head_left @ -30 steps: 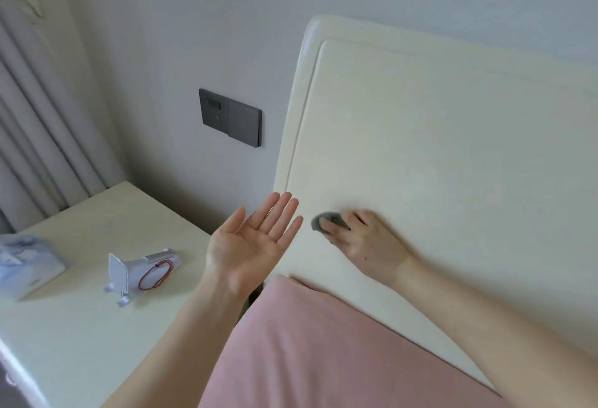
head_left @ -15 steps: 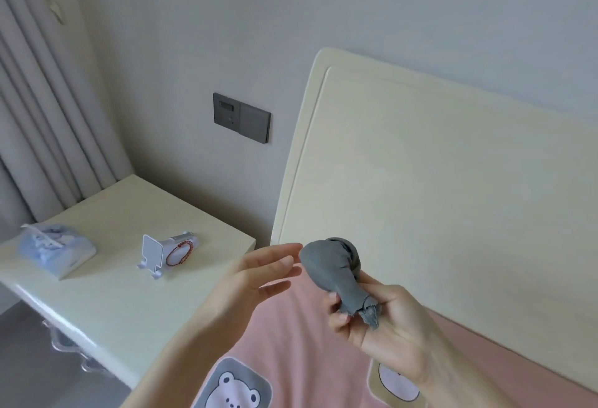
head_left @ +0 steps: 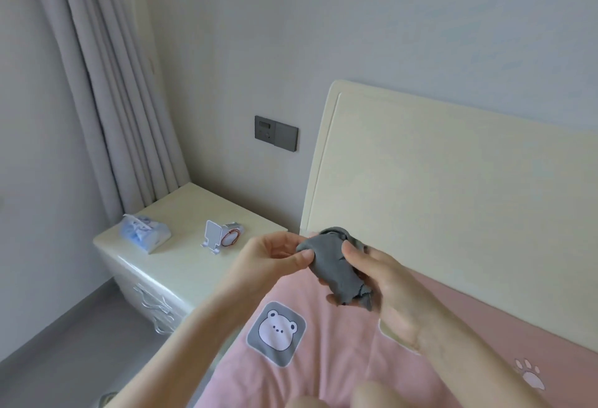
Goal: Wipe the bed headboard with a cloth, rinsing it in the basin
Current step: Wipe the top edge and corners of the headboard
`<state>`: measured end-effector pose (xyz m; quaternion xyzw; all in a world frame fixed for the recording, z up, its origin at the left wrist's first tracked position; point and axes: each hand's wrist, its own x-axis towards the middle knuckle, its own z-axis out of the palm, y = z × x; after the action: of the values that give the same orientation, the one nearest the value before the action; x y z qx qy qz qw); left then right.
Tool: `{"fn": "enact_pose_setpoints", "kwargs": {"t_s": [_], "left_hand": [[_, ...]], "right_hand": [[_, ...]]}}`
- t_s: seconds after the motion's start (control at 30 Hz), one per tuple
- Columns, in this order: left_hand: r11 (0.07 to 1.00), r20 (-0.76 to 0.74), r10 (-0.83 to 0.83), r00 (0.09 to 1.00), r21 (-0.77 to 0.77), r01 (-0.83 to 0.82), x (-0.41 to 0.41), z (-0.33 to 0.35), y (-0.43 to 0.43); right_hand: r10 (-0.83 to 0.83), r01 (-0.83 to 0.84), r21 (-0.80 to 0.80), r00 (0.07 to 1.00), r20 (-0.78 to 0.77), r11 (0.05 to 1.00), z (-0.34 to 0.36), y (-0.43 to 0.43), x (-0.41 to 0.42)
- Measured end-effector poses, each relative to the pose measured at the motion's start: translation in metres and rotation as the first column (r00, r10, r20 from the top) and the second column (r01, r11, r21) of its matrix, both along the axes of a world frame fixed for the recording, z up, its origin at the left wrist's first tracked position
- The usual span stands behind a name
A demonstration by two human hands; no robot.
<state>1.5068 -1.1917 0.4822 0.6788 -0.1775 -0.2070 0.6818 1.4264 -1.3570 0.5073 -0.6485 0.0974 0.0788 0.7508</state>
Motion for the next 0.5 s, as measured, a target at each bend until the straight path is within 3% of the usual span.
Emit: {"fn": "enact_pose_setpoints", "kwargs": {"t_s": [0.1, 0.27, 0.5], "left_hand": [[0.990, 0.050, 0.104, 0.993, 0.088, -0.108, -0.021, 0.004, 0.006], [0.954, 0.049, 0.248, 0.968, 0.161, -0.252, -0.046, 0.006, -0.005], [0.940, -0.008, 0.204, 0.979, 0.279, -0.194, -0.054, 0.024, -0.026]], "right_hand": [[0.027, -0.006, -0.187, 0.994, 0.109, 0.982, -0.006, 0.006, -0.011], [0.042, 0.027, -0.275, 0.969, 0.244, 0.961, -0.019, -0.002, -0.022], [0.091, 0.001, -0.308, 0.955, 0.284, 0.951, -0.023, -0.034, -0.018]]}}
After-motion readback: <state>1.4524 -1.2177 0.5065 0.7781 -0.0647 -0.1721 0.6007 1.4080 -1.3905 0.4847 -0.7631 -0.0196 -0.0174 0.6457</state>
